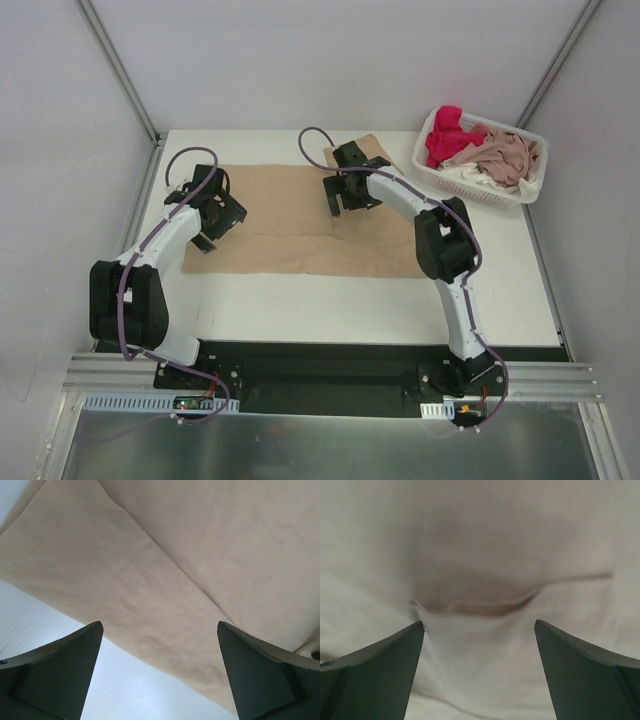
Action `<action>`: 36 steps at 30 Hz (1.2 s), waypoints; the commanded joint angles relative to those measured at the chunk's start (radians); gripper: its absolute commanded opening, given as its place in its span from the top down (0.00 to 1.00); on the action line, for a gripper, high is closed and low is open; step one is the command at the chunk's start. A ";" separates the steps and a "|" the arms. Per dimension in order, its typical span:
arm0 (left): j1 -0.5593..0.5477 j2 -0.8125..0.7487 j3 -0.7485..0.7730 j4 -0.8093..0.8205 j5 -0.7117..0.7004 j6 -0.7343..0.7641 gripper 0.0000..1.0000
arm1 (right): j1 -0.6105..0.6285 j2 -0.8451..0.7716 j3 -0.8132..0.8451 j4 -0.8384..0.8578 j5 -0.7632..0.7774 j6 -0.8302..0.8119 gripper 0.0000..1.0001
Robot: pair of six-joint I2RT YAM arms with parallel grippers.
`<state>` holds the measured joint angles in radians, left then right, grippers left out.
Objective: Fold and stack the t-shirts
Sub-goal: Fold the flattened tshirt in 1/3 of the way
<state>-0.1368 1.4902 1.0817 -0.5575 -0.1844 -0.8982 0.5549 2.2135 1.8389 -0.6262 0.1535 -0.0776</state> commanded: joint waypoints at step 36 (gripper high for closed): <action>-0.027 -0.040 -0.353 0.090 0.123 -0.004 0.01 | 0.049 -0.633 -1.047 0.296 -0.164 0.229 0.03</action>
<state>-0.1520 1.5280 0.8448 -0.4110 -0.0982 -0.9012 0.5648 1.6371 0.9154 -0.1947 0.0288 0.0933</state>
